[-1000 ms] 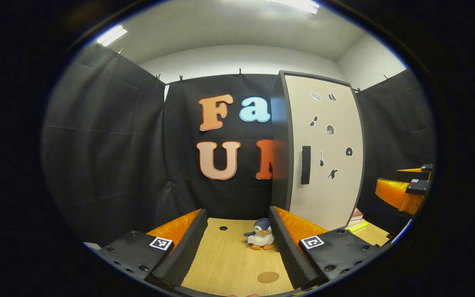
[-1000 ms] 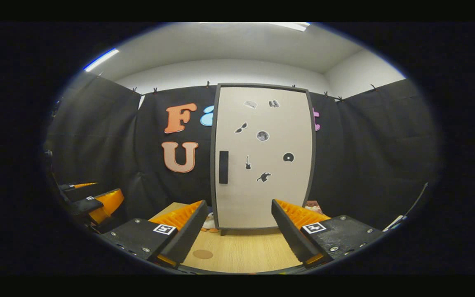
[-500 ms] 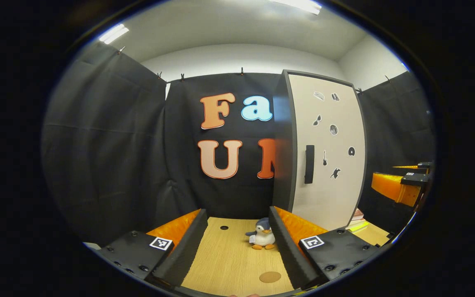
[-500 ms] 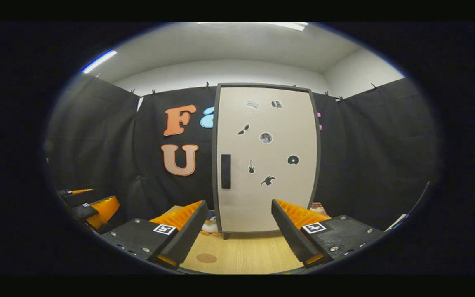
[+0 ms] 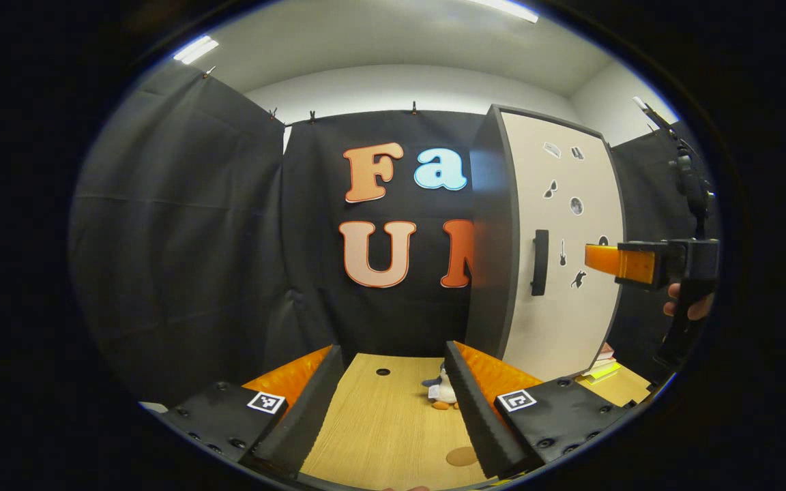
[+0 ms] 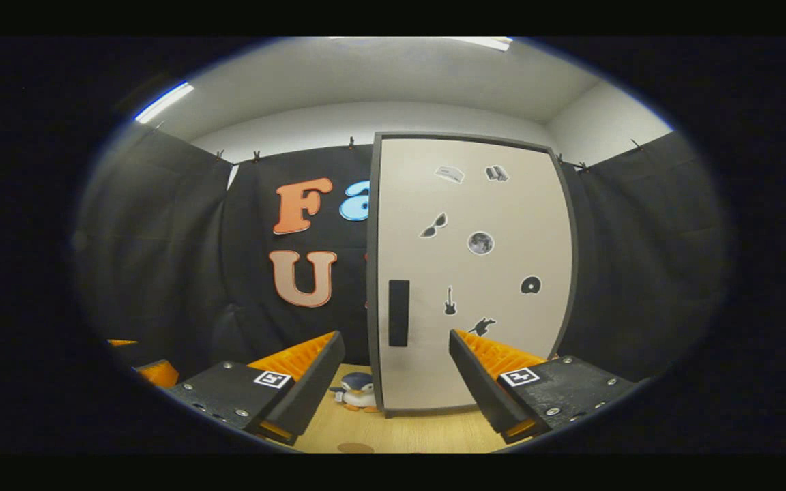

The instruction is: Open the cabinet door with the right hand, grasp the bottle in the cabinet with the left hand and place it on the coaster, then close the cabinet door with the right hand.

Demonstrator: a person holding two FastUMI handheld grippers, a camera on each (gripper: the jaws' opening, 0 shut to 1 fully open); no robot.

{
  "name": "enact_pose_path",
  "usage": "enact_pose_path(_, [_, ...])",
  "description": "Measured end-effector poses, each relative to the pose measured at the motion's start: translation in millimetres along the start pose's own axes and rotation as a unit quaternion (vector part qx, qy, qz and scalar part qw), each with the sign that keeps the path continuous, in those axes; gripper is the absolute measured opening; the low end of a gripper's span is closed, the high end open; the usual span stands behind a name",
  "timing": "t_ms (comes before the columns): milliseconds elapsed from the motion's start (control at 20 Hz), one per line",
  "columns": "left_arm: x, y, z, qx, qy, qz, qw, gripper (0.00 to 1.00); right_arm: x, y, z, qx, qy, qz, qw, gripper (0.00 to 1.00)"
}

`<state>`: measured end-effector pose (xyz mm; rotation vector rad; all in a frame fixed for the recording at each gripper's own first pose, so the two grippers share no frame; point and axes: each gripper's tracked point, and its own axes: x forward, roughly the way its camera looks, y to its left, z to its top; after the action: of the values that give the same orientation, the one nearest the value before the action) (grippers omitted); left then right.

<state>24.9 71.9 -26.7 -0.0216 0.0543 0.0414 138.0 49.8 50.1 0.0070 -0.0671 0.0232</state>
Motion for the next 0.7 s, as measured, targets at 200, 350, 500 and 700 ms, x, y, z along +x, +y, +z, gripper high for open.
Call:
enact_pose_path(200, [25, 9, -10, 0.000, 0.011, 0.001, 1.000, 0.97, 45, 5, -3, -0.007, 0.004, -0.008, 1.000, 0.93])
enact_pose_path(350, [40, 16, -17, 0.004, 0.017, 0.004, 1.000, 0.97, 77, 5, -9, -0.019, 0.011, -0.015, 1.000, 0.96])
enact_pose_path(500, [48, 24, -24, 0.005, 0.025, 0.007, 1.000, 0.97, 108, 5, -14, -0.016, 0.011, -0.017, 1.000, 0.96])
enact_pose_path(700, [58, 31, -24, 0.010, 0.025, 0.006, 1.000, 0.97, 143, 2, -30, -0.009, 0.024, -0.026, 0.999, 0.93])
